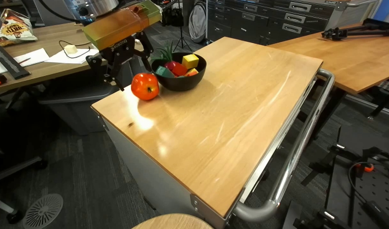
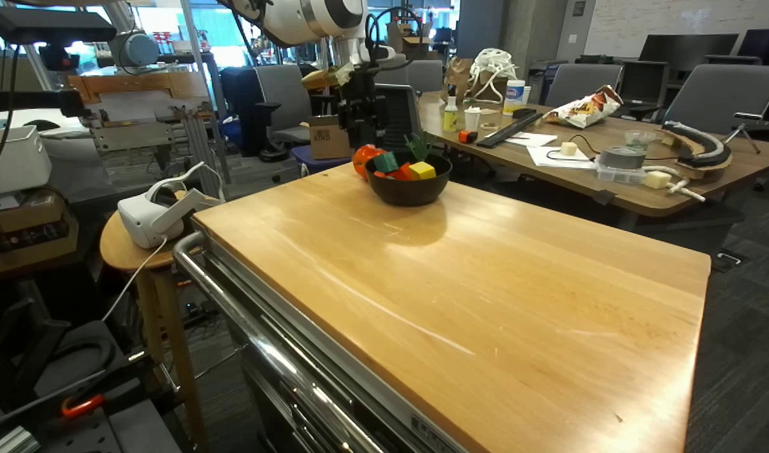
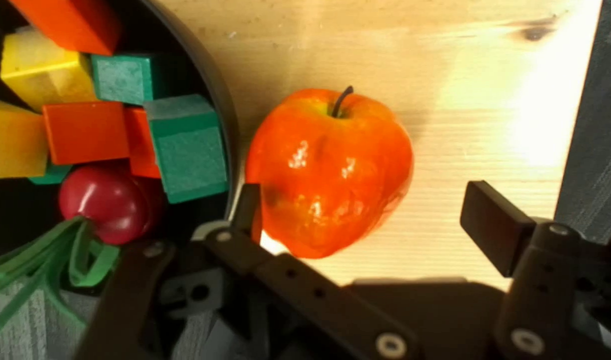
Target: Move the apple toy to the right and put the toys in the bowl on the counter
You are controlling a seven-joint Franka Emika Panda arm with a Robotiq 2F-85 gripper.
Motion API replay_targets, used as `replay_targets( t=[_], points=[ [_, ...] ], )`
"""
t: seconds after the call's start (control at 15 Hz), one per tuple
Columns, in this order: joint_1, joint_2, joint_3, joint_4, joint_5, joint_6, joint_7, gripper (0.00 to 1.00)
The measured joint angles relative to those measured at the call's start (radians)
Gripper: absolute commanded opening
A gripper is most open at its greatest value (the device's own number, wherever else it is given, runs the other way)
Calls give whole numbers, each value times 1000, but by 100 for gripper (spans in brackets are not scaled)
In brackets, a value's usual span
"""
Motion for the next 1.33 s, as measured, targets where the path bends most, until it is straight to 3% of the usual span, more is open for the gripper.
replay_targets(
  t=[0.4, 0.53, 0.73, 1.33],
  points=[
    [21, 44, -29, 53, -42, -29, 15, 100],
    [20, 63, -35, 76, -42, -52, 16, 73],
    [17, 79, -35, 111, -41, -83, 18, 53],
    [13, 103, -34, 163, -11, -146, 18, 51]
  ],
)
